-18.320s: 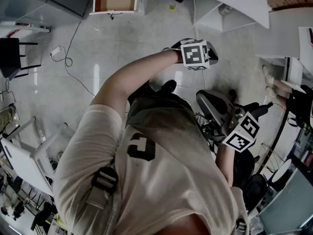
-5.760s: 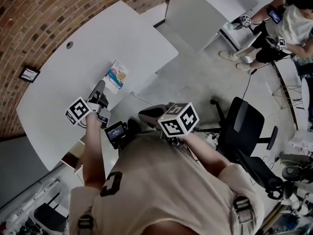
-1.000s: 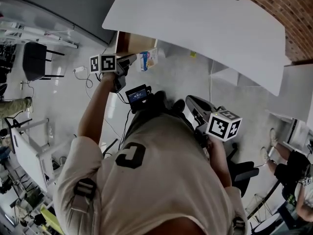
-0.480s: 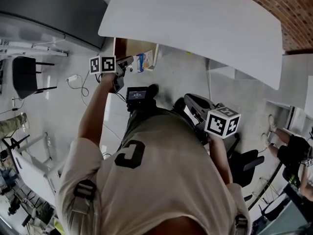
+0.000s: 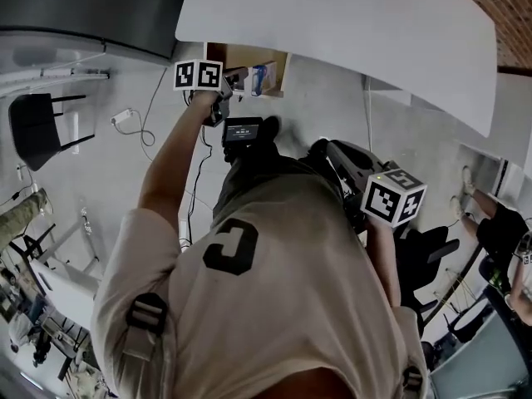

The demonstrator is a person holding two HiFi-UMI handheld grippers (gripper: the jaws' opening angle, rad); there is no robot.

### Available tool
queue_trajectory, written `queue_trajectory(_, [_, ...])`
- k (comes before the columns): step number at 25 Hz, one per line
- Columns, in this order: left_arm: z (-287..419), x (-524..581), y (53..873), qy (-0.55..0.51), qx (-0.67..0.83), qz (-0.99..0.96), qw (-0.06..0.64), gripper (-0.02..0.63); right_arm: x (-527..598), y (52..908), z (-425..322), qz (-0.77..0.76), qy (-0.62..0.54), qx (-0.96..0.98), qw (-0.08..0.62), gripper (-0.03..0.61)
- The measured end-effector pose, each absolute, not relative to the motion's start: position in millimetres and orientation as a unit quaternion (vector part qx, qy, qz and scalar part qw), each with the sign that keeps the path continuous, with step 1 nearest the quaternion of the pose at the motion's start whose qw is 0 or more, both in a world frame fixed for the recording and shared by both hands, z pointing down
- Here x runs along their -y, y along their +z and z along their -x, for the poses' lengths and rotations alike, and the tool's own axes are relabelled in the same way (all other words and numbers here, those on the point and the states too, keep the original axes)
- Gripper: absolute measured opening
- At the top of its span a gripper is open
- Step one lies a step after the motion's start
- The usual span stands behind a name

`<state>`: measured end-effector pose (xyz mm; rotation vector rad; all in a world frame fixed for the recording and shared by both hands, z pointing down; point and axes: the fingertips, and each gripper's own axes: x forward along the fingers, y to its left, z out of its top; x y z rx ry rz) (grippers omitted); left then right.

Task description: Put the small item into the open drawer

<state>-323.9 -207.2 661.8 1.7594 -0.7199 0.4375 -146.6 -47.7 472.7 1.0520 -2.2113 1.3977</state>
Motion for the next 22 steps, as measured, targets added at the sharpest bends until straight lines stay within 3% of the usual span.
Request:
queue_trajectory(12, [325.5,224.8,714.5,0.25,0.303,-0.744,0.54,0.002,51.4,483.4,163.7,-0.385,0.494,0.755,0.192,0.006])
queue_trajectory(22, [298.8,235.9,747.3,0.302,0.283,-0.757,0.505,0.002,38.6,490.5,144.8,-0.413,0.516,0.729,0.179,0.006])
